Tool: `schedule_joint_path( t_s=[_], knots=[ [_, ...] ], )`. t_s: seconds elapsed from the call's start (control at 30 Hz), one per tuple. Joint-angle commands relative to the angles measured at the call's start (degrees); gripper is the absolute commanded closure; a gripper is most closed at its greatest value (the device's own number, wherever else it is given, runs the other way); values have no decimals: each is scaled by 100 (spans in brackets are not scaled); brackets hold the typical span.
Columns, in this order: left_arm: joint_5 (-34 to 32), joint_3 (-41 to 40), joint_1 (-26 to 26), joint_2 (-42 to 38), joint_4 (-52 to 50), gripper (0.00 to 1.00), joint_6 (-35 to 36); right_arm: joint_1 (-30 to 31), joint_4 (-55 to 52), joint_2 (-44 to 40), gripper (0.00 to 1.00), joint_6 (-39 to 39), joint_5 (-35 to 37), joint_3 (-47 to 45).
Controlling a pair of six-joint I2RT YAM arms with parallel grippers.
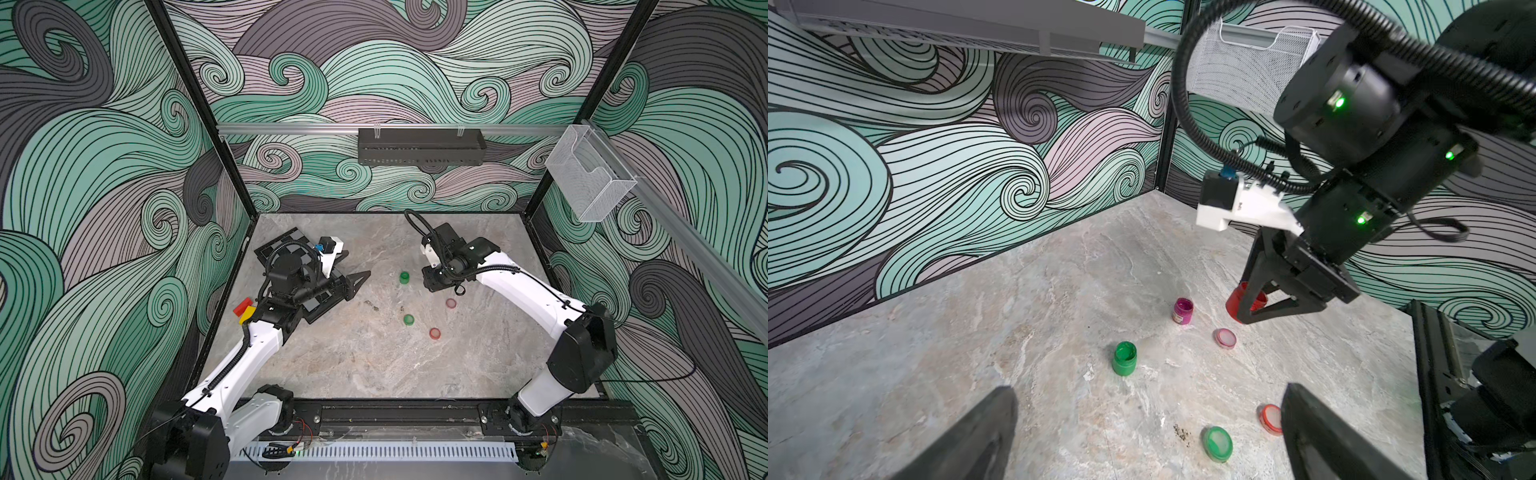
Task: Close the paint jar lid
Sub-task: Pick up the paint jar from the center of the board.
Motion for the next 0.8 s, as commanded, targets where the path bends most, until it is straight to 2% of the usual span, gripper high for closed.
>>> schedule_joint_path(
  t_s=[0.0, 0.2, 0.37, 0.5, 0.67, 0.77],
  knots=[
    [348, 2, -48, -42, 311, 1, 132, 170, -365, -124, 66, -16, -77, 389],
    [244, 49, -497, 183, 557, 1, 129, 381, -698, -294, 67, 89, -177, 796],
    [-303, 62, -1236, 537, 696, 1, 558, 442, -826, -456, 67, 145, -253, 802],
    [-556, -119, -1577, 933, 1561, 2, 508, 469, -948, -510, 67, 121, -292, 775],
    [-553, -182, -2036, 1410, 2233, 2, 1130, 514, -1074, -487, 67, 81, -381, 808],
    [-534, -189, -2183, 1653, 2540, 3, 1266, 592, -1178, -399, 67, 88, -410, 943]
  ],
)
